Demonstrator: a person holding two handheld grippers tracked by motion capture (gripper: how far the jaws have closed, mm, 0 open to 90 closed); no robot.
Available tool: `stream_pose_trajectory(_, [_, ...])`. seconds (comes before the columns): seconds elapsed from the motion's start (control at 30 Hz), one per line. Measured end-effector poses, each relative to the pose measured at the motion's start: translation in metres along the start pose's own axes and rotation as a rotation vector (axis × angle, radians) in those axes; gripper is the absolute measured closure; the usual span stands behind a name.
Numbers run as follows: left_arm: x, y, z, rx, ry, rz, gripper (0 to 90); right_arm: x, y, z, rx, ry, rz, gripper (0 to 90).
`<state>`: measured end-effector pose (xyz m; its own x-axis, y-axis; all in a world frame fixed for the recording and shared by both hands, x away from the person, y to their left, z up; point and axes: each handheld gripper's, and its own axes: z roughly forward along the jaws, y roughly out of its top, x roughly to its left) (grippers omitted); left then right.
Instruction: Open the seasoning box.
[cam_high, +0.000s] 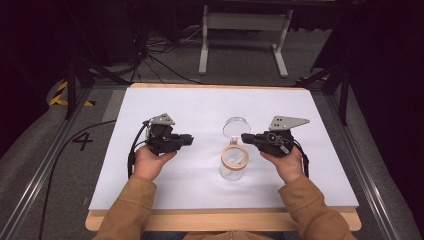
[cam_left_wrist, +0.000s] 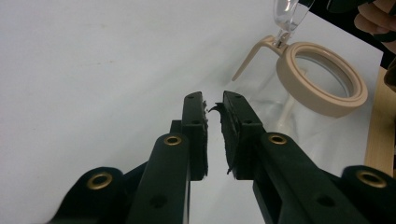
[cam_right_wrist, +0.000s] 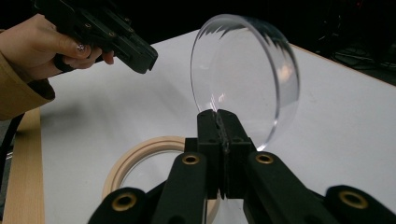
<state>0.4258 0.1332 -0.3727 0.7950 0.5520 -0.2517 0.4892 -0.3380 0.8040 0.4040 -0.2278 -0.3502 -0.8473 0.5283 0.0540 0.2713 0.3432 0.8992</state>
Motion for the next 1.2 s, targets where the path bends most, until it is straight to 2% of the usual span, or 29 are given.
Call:
stream_pose_trajectory(0.13, [-0.001, 0.003, -0.002, 0.002, 0.004, 0.021, 78.3, -0.003, 0.001, -0.012, -0.015, -0.023, -0.005, 86.1])
stream_pose_trajectory(0.3, [0.001, 0.007, -0.004, -0.005, 0.006, 0.037, 76.1, -0.013, -0.001, -0.033, -0.048, -0.051, 0.030, 82.1])
stream_pose_trajectory(0.47, [0.005, 0.009, -0.004, -0.009, 0.015, 0.029, 74.7, -0.026, -0.008, -0.051, -0.059, -0.104, 0.061, 79.3])
stream_pose_trajectory(0.5, [0.006, 0.010, -0.005, -0.002, 0.017, 0.030, 74.0, -0.030, -0.011, -0.059, -0.058, -0.129, 0.069, 78.2])
stream_pose_trajectory(0.57, [0.009, 0.010, -0.003, -0.004, 0.024, 0.018, 73.4, -0.032, -0.012, -0.062, -0.057, -0.139, 0.076, 77.4])
stream_pose_trajectory(0.63, [0.013, 0.010, -0.003, 0.003, 0.043, 0.019, 72.4, -0.037, -0.017, -0.068, -0.048, -0.153, 0.079, 75.9])
stream_pose_trajectory(0.67, [0.014, 0.010, -0.003, 0.006, 0.049, 0.007, 72.1, -0.040, -0.019, -0.072, -0.037, -0.178, 0.082, 75.7])
stream_pose_trajectory(0.7, [0.016, 0.011, -0.003, 0.013, 0.055, 0.011, 71.7, -0.042, -0.021, -0.074, -0.027, -0.196, 0.088, 75.3])
stream_pose_trajectory(0.77, [0.019, 0.010, -0.003, 0.010, 0.069, 0.001, 70.7, -0.047, -0.026, -0.078, -0.015, -0.215, 0.100, 74.0])
stream_pose_trajectory(0.83, [0.023, 0.008, -0.003, 0.016, 0.105, 0.009, 70.2, -0.054, -0.033, -0.084, 0.002, -0.236, 0.124, 72.2])
stream_pose_trajectory(0.97, [0.029, 0.006, -0.003, 0.012, 0.127, -0.006, 70.3, -0.062, -0.041, -0.088, 0.010, -0.250, 0.155, 70.1])
stream_pose_trajectory(1.1, [0.036, 0.002, -0.001, 0.039, 0.145, -0.026, 70.2, -0.073, -0.052, -0.090, 0.052, -0.298, 0.184, 68.4])
stream_pose_trajectory(1.13, [0.038, 0.000, 0.000, 0.047, 0.151, -0.029, 70.2, -0.079, -0.059, -0.089, 0.073, -0.308, 0.207, 67.9])
stream_pose_trajectory(1.2, [0.041, -0.003, 0.002, 0.050, 0.162, -0.038, 70.1, -0.081, -0.061, -0.089, 0.072, -0.307, 0.217, 67.4])
